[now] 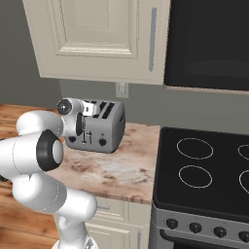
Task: Start the toaster. Once the lever pops up, take the bread to the plate on the dining counter.
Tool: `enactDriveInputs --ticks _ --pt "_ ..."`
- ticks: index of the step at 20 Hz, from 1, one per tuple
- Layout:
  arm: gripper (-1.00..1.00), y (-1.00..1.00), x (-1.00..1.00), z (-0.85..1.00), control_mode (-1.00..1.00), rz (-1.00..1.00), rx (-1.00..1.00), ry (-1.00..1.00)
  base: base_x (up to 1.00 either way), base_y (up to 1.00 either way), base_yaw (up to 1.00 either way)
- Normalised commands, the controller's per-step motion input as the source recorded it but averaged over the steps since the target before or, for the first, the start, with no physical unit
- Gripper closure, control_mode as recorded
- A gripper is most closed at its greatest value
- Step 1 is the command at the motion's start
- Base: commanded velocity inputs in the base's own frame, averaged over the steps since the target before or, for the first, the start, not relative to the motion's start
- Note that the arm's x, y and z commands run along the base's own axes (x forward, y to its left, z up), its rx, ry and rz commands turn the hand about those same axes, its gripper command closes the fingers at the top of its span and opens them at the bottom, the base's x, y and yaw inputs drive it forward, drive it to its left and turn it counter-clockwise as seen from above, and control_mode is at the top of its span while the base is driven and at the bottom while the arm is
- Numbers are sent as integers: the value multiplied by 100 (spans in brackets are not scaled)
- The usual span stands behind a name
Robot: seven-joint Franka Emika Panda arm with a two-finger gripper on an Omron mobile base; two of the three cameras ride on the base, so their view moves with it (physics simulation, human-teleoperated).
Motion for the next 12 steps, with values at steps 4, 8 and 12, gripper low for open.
enactDriveInputs --ticks 4,8,12 --pt "-100 0 0 0 -100 0 0 0 0 0 0" --pt "-100 0 0 0 -100 0 0 0 0 0 0" --pt "-100 0 0 0 -100 0 0 0 0 0 0"
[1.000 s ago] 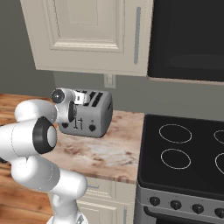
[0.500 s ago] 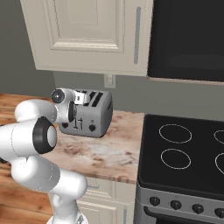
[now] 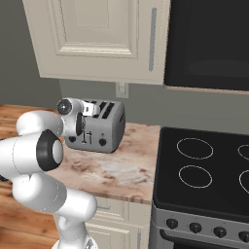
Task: Start the toaster. Once the lever pops up, take the bread to the plate on the dining counter.
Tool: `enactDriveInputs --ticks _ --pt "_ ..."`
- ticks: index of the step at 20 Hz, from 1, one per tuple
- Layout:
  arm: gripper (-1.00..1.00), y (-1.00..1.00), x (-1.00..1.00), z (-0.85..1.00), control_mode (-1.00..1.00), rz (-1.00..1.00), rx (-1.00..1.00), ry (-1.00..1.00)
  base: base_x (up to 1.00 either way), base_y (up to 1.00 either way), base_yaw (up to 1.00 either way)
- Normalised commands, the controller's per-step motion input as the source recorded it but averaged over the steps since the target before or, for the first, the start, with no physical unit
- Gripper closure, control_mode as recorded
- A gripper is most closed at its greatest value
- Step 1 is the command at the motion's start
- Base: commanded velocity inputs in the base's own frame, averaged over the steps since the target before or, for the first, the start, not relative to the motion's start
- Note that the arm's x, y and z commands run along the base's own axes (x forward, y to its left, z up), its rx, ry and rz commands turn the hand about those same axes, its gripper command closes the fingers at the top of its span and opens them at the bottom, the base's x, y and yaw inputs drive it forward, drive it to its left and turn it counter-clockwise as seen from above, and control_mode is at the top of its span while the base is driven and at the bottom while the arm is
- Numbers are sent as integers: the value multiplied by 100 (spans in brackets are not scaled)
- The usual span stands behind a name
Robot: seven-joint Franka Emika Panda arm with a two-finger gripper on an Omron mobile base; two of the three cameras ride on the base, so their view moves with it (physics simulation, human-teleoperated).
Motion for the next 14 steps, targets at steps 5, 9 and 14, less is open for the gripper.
enactDriveInputs --ticks 5,9,14 --pt "-100 0 0 0 -100 0 0 0 0 0 0" --pt "-100 0 0 0 -100 0 0 0 0 0 0" --pt "-100 0 0 0 -100 0 0 0 0 0 0"
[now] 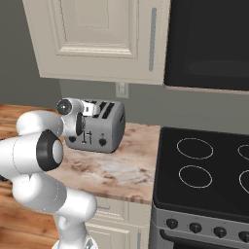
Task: Start the toaster. Once the lever pops up, take the bread to the plate on the dining counter.
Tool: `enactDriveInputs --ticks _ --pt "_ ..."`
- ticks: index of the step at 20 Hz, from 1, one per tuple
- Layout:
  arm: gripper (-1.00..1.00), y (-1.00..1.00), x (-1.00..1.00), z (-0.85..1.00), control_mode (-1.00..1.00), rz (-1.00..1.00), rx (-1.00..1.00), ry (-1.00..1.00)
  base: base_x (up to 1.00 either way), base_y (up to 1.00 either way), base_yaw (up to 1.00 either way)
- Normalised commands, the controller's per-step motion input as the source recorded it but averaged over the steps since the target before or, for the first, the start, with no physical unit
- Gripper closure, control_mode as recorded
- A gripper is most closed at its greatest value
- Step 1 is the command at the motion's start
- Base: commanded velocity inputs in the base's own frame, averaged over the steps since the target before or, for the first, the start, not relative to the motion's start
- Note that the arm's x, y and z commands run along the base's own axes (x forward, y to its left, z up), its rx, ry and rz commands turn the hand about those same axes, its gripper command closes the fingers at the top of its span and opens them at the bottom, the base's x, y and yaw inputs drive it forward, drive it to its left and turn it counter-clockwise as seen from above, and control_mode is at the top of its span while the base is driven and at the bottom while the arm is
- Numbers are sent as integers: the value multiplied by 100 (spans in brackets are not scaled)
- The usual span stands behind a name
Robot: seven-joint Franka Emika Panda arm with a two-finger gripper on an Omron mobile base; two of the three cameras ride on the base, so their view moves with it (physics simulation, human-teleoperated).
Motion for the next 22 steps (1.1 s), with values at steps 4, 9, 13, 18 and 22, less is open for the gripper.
enactDriveInputs --ticks 4,9,13,18,22 --pt "-100 0 0 0 -100 0 0 0 0 0 0" --pt "-100 0 0 0 -100 0 0 0 0 0 0" --pt "-100 0 0 0 -100 0 0 0 0 0 0" --pt "-100 0 0 0 -100 0 0 0 0 0 0" --pt "-100 0 0 0 -100 0 0 0 0 0 0"
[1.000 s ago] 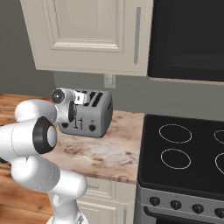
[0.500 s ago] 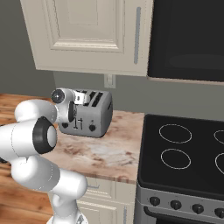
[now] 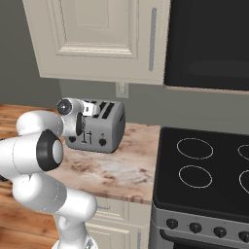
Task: Start the toaster. Once the lever pops up, take the bread to the plate on the dining counter.
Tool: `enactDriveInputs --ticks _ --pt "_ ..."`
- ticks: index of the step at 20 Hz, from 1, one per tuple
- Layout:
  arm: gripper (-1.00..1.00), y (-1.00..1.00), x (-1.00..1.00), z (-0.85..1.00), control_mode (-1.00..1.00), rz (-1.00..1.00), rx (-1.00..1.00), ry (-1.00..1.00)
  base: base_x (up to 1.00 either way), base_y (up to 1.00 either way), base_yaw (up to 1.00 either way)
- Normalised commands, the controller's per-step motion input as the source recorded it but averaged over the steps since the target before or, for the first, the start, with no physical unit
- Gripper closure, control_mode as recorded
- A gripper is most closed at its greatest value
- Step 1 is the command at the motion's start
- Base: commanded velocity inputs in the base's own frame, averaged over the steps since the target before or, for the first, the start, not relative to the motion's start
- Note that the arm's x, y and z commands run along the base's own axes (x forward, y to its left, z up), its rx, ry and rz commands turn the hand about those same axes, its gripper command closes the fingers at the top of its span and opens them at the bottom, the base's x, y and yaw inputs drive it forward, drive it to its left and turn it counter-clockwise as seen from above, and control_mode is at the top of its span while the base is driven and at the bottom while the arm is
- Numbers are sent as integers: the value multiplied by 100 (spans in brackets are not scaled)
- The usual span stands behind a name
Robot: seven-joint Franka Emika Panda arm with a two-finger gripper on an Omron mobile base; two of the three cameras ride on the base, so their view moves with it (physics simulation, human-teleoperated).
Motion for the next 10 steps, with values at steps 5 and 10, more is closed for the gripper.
enactDriveInputs --ticks 5,10 --pt "-100 0 0 0 -100 0 0 0 0 0 0" --pt "-100 0 0 0 -100 0 0 0 0 0 0"
